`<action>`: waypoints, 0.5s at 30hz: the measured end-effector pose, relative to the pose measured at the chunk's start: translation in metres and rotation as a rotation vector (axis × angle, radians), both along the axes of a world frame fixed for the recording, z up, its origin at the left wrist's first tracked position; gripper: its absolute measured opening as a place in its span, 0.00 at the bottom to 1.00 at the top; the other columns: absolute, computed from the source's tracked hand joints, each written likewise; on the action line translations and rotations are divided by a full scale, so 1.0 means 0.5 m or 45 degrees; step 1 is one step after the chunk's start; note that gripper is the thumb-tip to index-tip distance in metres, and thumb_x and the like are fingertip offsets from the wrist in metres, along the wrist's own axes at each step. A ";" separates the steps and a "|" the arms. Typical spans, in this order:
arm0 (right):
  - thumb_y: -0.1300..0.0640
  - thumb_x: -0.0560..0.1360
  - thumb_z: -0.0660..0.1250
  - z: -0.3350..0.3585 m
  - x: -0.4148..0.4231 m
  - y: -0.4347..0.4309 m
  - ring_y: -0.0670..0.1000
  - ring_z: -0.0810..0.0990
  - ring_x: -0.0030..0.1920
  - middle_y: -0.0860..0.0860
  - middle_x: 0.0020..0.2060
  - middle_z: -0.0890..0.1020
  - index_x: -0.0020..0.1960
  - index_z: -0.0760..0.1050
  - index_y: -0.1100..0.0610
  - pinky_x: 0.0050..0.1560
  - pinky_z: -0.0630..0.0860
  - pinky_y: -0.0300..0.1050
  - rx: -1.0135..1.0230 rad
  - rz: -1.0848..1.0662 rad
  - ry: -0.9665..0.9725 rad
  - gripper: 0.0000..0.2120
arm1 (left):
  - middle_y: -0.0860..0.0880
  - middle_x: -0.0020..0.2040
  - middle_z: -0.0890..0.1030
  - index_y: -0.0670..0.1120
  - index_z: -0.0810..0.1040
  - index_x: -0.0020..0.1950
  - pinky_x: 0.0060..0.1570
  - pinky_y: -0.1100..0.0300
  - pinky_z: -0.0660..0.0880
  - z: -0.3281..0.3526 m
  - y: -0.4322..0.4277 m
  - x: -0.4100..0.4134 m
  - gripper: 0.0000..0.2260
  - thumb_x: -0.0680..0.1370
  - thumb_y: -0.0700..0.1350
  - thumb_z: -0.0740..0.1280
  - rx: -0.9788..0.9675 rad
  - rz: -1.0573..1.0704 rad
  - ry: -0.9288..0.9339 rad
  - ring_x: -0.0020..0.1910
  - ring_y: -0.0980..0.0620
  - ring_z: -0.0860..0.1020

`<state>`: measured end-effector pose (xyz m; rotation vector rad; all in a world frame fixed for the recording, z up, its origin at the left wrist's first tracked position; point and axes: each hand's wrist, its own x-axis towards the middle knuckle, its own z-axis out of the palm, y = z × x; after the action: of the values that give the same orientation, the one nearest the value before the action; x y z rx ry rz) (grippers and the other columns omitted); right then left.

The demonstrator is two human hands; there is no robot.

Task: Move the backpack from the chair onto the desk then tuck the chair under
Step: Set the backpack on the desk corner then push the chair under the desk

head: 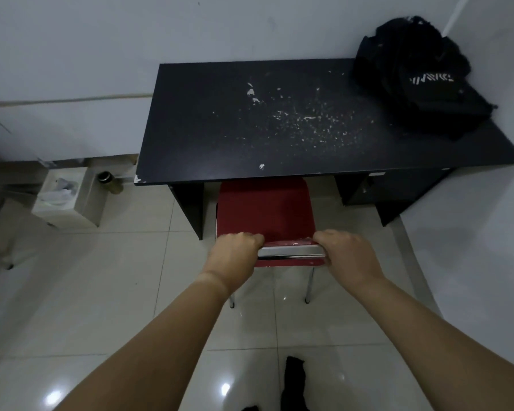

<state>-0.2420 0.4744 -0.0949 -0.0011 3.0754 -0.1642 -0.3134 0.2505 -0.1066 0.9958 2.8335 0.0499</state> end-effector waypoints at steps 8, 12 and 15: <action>0.63 0.71 0.72 0.003 -0.107 0.037 0.53 0.81 0.40 0.50 0.40 0.82 0.47 0.79 0.53 0.37 0.76 0.48 -0.046 0.060 0.061 0.08 | 0.49 0.37 0.80 0.48 0.74 0.43 0.30 0.57 0.66 0.017 0.029 -0.111 0.09 0.69 0.34 0.63 0.009 -0.011 0.066 0.33 0.46 0.79; 0.66 0.70 0.71 0.001 -0.130 0.056 0.54 0.81 0.39 0.51 0.39 0.82 0.46 0.79 0.55 0.36 0.74 0.48 -0.060 0.063 0.074 0.08 | 0.50 0.39 0.81 0.48 0.76 0.46 0.31 0.57 0.66 0.006 0.048 -0.132 0.09 0.70 0.35 0.64 -0.005 -0.029 0.075 0.34 0.47 0.79; 0.65 0.73 0.70 0.003 -0.161 0.076 0.54 0.81 0.41 0.51 0.41 0.82 0.48 0.79 0.55 0.40 0.76 0.50 -0.059 0.088 0.086 0.08 | 0.50 0.38 0.80 0.48 0.76 0.45 0.30 0.57 0.67 0.004 0.065 -0.161 0.09 0.70 0.35 0.64 0.004 -0.020 0.106 0.34 0.47 0.79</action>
<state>-0.3224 0.5123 -0.0933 -0.1169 3.1324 -0.2366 -0.3938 0.2828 -0.1048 1.0449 2.9006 0.0113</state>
